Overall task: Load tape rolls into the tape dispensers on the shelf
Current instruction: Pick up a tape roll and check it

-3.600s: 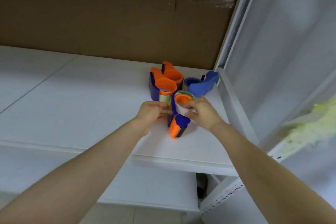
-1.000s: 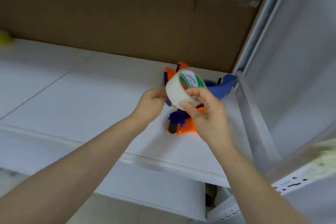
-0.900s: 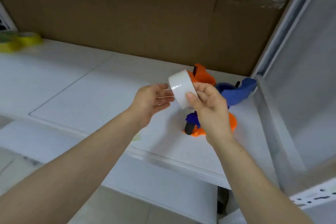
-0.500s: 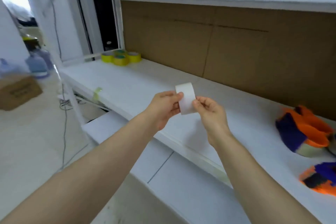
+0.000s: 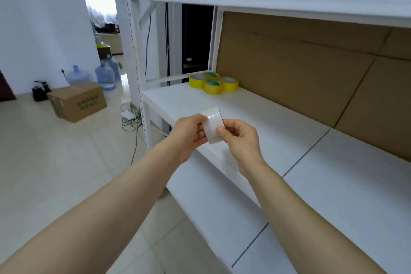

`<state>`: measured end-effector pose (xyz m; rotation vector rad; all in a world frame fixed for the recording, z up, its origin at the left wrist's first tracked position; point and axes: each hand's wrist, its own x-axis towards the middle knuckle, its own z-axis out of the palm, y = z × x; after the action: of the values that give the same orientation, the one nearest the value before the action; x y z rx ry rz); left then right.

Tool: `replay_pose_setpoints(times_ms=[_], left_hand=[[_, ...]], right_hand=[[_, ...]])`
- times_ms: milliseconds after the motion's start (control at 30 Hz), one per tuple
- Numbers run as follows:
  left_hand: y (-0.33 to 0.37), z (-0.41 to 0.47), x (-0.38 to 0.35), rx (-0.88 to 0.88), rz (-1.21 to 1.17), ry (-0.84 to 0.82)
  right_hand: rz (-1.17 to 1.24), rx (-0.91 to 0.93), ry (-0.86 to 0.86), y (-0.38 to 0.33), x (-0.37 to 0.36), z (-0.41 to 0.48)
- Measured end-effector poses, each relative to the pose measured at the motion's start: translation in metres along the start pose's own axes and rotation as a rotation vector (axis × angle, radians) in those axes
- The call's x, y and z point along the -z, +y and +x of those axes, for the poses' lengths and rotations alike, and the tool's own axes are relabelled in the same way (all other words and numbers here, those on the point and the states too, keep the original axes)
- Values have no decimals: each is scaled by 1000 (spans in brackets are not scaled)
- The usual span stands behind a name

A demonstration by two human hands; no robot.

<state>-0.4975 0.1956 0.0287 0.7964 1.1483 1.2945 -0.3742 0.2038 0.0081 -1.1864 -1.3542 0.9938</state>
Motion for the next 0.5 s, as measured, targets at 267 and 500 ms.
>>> replay_pose_setpoints(times_ms=[267, 500], left_hand=[[43, 123, 61, -2, 123, 164], [77, 230, 103, 53, 330, 205]], right_hand=[[-8, 33, -106, 19, -86, 129], [-174, 68, -127, 35, -147, 238]])
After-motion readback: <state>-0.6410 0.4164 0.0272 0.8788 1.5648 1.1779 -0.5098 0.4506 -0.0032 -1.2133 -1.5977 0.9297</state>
